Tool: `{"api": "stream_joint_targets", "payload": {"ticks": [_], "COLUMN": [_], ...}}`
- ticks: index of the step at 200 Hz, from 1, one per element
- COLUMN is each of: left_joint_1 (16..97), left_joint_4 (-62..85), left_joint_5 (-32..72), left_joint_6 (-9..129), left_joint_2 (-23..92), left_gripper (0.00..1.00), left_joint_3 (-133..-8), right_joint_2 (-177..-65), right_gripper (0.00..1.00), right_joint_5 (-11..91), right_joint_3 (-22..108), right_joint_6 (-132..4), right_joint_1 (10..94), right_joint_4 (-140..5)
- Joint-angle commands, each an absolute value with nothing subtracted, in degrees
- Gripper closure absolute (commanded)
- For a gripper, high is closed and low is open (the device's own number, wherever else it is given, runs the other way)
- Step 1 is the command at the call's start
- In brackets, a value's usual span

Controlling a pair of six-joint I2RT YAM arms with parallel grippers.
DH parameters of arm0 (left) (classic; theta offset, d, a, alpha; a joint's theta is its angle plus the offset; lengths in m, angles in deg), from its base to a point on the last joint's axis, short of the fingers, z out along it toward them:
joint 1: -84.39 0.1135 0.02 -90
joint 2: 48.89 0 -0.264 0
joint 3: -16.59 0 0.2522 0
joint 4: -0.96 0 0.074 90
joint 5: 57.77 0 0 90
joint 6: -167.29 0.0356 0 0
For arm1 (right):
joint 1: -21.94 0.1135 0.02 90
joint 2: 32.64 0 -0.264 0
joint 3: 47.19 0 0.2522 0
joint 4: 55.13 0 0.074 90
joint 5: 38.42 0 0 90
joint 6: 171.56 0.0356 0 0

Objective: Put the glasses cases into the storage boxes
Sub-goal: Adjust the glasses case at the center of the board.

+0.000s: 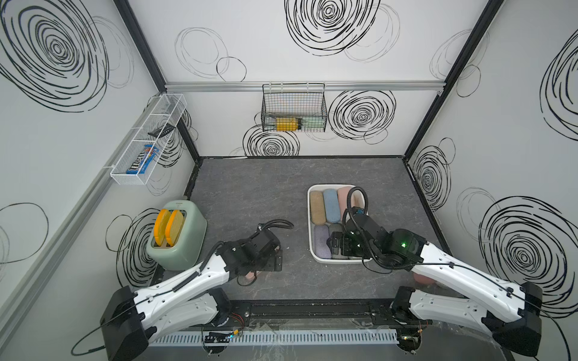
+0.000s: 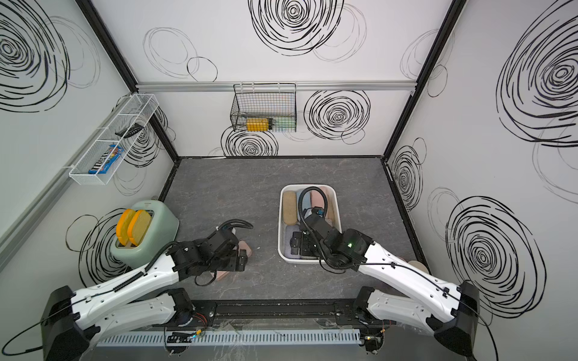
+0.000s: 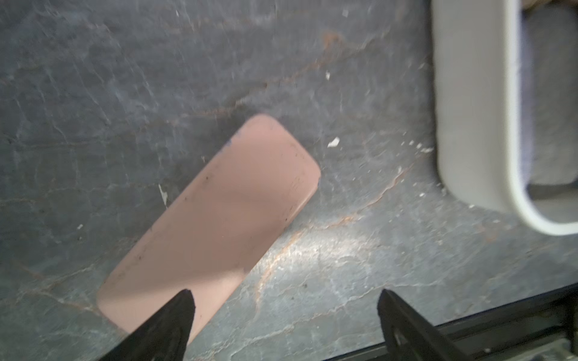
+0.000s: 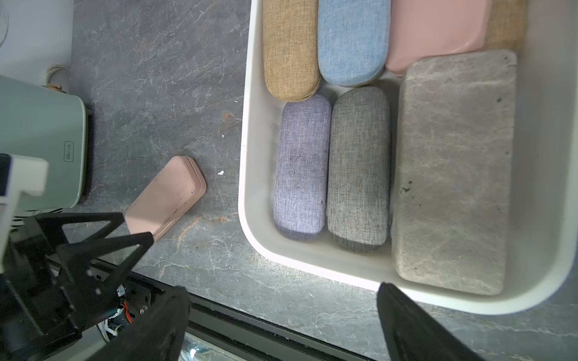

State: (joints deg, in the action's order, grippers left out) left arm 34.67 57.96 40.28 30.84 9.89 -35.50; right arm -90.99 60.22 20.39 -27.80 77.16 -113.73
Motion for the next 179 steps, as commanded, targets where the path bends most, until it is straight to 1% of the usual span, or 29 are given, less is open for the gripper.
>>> {"api": "stream_joint_targets", "payload": {"ticks": [1, 32, 51, 66, 77, 85, 93, 103, 116, 127, 138, 155, 179], "left_joint_1": [31.38, 27.30, 25.52, 24.73, 24.76, 24.87, 25.79, 28.47, 33.03, 36.09, 38.15, 41.99, 48.24], "left_joint_4": [61.30, 56.87, 53.45, 49.21, 45.68, 44.65, 44.23, 43.18, 41.72, 42.23, 43.28, 44.14, 45.29], "left_joint_5": [44.50, 42.69, 42.65, 40.25, 37.83, 37.78, 38.64, 38.94, 38.26, 39.68, 42.61, 46.26, 44.91], "left_joint_6": [27.63, 24.50, 23.60, 23.49, 23.54, 23.72, 24.56, 25.71, 27.40, 29.10, 31.15, 34.21, 36.44], "left_joint_2": [14.18, 17.87, 20.26, 22.15, 24.02, 25.49, 26.92, 28.42, 29.54, 29.51, 29.14, 29.11, 29.05], "left_gripper": [0.04, 0.04, 0.04, 0.00, 0.08, 0.08, 0.12, 0.17, 0.22, 0.24, 0.21, 0.11, 0.04], "left_joint_3": [-36.20, -34.84, -36.32, -37.15, -37.25, -37.54, -37.94, -37.60, -37.04, -38.31, -40.83, -44.17, -45.89], "right_joint_2": [-91.51, -90.04, -88.79, -88.45, -88.46, -88.38, -88.07, -87.56, -87.03, -86.66, -86.66, -86.77, -87.07], "right_gripper": [0.03, 0.03, 0.03, 0.03, 0.03, 0.03, 0.03, 0.03, 0.03, 0.03, 0.03, 0.03, 0.03], "right_joint_5": [61.47, 61.29, 61.95, 61.70, 61.41, 61.49, 61.70, 61.86, 61.44, 60.92, 60.66, 60.62, 60.46], "right_joint_3": [20.02, 19.57, 18.91, 18.50, 18.68, 18.77, 18.78, 18.56, 18.12, 18.04, 17.96, 17.81, 17.86], "right_joint_6": [-27.76, -27.51, -27.66, -27.82, -27.95, -28.06, -28.23, -28.38, -28.77, -29.02, -29.34, -29.61, -29.53], "right_joint_1": [77.41, 77.46, 77.38, 76.84, 76.53, 76.53, 76.56, 76.36, 75.68, 75.03, 74.84, 74.75, 74.75], "right_joint_4": [-112.83, -113.02, -113.31, -113.28, -113.63, -113.85, -114.06, -114.29, -114.22, -114.23, -114.24, -113.82, -113.38]}}
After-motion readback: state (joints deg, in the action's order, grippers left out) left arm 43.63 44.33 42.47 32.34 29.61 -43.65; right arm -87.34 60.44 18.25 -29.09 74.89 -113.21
